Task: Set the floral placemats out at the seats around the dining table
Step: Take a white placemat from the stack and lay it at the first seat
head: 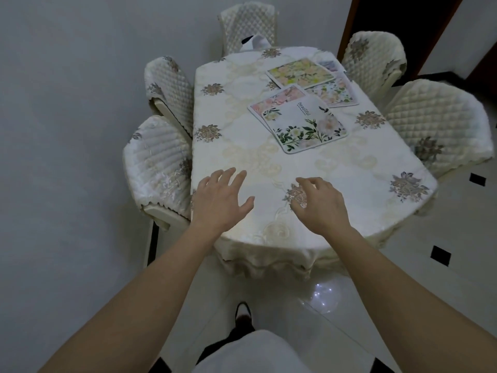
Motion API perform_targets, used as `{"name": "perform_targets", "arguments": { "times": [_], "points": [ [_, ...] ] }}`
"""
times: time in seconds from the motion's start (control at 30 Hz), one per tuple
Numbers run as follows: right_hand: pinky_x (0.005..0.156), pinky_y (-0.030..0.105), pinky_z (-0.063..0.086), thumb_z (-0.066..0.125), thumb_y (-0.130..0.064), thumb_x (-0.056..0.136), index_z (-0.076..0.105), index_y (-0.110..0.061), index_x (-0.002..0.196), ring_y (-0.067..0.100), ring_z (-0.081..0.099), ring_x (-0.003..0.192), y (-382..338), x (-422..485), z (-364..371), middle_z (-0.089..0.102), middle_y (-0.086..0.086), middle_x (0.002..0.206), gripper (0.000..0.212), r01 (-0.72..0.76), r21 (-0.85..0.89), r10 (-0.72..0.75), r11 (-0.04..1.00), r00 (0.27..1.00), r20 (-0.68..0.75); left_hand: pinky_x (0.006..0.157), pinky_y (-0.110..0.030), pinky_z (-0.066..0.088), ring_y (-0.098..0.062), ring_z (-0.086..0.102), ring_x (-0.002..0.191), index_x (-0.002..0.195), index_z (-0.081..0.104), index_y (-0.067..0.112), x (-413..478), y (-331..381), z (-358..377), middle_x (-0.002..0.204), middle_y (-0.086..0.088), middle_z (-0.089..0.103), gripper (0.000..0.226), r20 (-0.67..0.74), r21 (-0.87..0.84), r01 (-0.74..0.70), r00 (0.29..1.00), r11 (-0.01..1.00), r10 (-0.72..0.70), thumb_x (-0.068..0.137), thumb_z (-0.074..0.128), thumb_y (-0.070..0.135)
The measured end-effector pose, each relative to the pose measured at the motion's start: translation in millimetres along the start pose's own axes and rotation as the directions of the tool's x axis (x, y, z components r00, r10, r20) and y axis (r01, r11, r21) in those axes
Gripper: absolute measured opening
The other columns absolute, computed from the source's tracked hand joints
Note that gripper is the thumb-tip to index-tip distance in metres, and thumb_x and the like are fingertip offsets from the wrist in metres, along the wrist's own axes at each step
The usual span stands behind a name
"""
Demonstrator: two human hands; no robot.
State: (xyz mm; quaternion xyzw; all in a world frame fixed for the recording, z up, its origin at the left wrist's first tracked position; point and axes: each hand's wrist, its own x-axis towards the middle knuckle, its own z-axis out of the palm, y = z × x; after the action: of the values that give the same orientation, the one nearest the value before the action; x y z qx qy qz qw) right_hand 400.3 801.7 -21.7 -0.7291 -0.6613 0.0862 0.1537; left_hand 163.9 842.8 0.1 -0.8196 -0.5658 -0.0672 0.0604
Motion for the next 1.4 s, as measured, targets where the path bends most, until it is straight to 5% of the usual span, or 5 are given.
{"name": "perform_targets", "arguments": {
  "times": [0.87, 1.4],
  "points": [
    [0.103, 0.044, 0.038, 0.053, -0.045, 0.089, 0.047, -0.025, 0.14, 0.026, 0.047, 0.126, 93.9, 277.1, 23.0, 0.051, 0.005, 0.139, 0.055, -0.2, -0.123, 0.208, 0.972, 0.977, 0.053, 0.103, -0.046, 0.041, -0.026, 0.046, 0.131, 0.142, 0.045, 0.027, 309.0, -9.1, 121.3, 0.145, 0.0, 0.05, 0.068, 0.104, -0.183, -0.06, 0.991, 0.981, 0.08, 0.085, 0.034, 0.063],
    [0.094, 0.05, 0.046, 0.05, -0.035, 0.093, 0.045, -0.018, 0.14, 0.041, 0.048, 0.119, 217.8, 427.6, 75.0, 0.048, 0.021, 0.134, 0.05, -0.362, -0.011, 0.354, 0.932, 0.906, 0.234, 0.096, -0.038, 0.042, -0.022, 0.046, 0.122, 0.141, 0.046, 0.024, 399.0, 45.9, 222.3, 0.137, 0.0, 0.046, 0.066, 0.368, -0.444, 0.435, 0.886, 0.783, -0.283, 0.087, 0.053, 0.061]
  ]
}}
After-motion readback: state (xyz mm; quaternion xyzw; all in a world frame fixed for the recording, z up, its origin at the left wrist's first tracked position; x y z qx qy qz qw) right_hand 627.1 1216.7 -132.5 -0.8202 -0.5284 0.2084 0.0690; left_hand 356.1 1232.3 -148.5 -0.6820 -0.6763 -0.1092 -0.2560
